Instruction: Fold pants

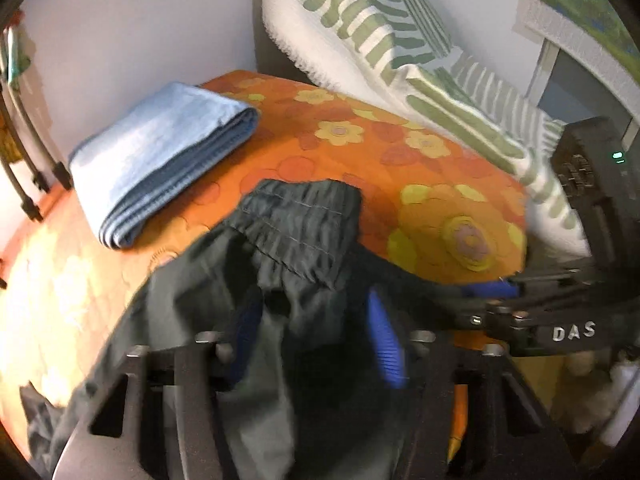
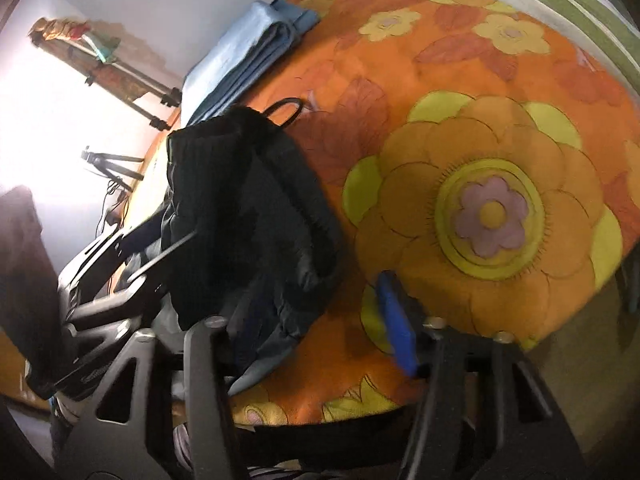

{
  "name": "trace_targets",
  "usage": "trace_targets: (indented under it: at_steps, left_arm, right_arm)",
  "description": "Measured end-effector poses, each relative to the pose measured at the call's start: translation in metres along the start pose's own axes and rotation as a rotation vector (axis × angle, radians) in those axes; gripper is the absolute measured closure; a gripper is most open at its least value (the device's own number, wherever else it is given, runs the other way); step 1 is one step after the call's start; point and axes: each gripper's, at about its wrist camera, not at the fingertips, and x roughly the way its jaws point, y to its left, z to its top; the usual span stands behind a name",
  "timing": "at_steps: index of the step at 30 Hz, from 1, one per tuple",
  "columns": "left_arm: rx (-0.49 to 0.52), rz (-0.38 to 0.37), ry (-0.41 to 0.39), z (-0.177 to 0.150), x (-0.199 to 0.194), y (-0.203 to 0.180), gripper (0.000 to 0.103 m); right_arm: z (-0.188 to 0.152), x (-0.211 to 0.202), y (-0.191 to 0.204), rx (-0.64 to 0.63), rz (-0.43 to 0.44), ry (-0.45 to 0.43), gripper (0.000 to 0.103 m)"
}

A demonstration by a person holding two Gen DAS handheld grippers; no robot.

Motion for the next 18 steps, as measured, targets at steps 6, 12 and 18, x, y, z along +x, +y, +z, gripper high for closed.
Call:
trace_targets:
  at_steps: [6,12,18]
  left_arm:
    - [-0.027,-0.025,-0.026,0.003,0.002,0.006,0.097]
    - [0.068,-0.116,-0.059,-0.006,-0.028,-0.025,0.097]
    - [0.218,-0.106,0.025,-0.027,-0.008,-0.058,0.098]
  right_arm:
    - [0.004,0.006,-0.002,-0.022,0.036,0.021,0.08]
    - [0.005,0.001,-0.01,0.011,0.111,-0.002,0.085]
    - [0.003,-0.008,-0.031,0.084,0.189,-0.035,0.086]
